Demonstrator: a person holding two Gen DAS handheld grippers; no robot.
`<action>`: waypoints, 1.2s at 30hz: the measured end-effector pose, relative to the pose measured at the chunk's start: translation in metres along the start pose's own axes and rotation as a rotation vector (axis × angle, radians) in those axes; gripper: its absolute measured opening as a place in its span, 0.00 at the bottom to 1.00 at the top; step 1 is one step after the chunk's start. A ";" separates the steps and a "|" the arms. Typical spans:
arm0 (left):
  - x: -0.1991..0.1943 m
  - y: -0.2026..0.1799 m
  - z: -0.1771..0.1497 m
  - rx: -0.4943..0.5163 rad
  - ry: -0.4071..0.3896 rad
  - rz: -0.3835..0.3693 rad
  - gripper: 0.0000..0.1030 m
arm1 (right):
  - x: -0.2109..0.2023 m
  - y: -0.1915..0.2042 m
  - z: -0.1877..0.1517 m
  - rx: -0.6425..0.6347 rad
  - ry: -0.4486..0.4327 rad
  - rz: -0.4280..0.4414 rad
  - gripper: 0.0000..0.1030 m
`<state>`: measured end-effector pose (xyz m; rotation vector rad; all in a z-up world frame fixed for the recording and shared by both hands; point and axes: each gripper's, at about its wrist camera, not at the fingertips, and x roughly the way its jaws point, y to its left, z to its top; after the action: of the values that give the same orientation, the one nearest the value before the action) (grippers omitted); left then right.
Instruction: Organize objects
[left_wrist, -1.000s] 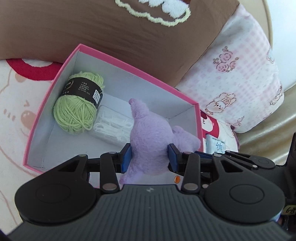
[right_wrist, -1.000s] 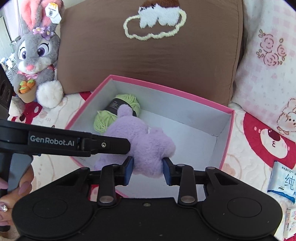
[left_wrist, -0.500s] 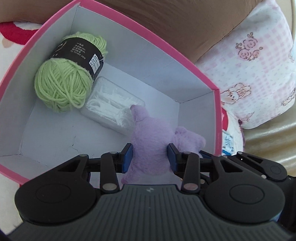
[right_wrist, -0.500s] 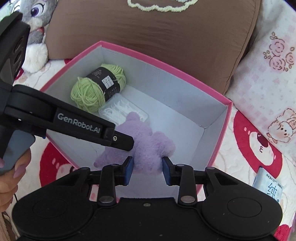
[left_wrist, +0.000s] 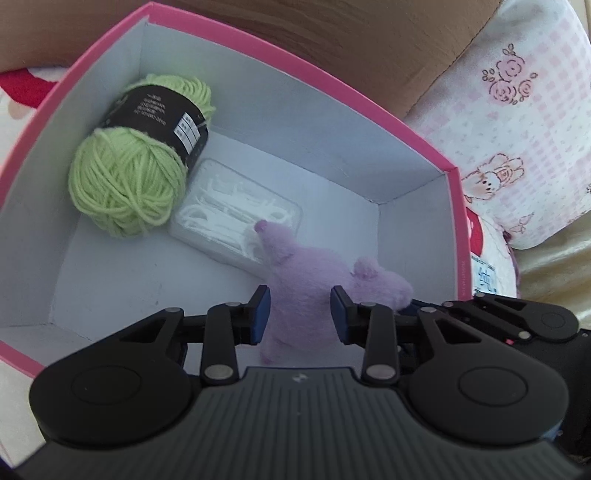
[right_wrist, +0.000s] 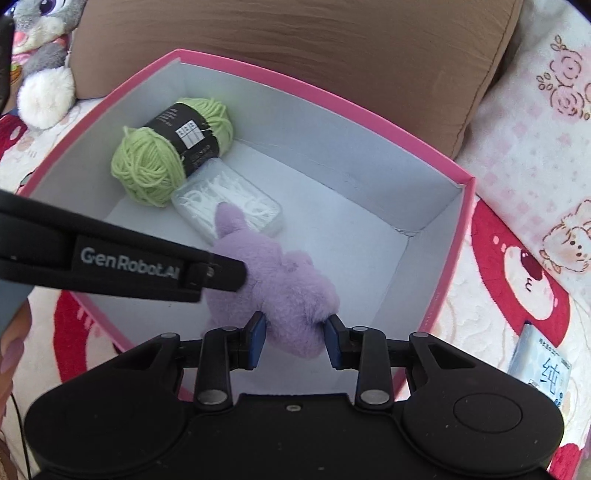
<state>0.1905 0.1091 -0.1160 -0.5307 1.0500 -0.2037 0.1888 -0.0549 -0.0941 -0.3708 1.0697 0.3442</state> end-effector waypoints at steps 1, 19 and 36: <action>-0.001 0.000 0.000 0.001 -0.008 -0.003 0.34 | -0.002 0.000 0.000 -0.003 -0.009 -0.021 0.37; 0.017 -0.036 -0.017 0.168 -0.036 0.060 0.09 | -0.049 -0.031 -0.038 0.126 -0.231 0.140 0.43; -0.011 -0.035 -0.017 0.131 -0.080 0.100 0.10 | -0.066 -0.039 -0.064 0.126 -0.321 0.192 0.43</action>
<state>0.1733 0.0783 -0.0961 -0.3642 0.9748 -0.1609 0.1275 -0.1249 -0.0578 -0.0946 0.8077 0.4877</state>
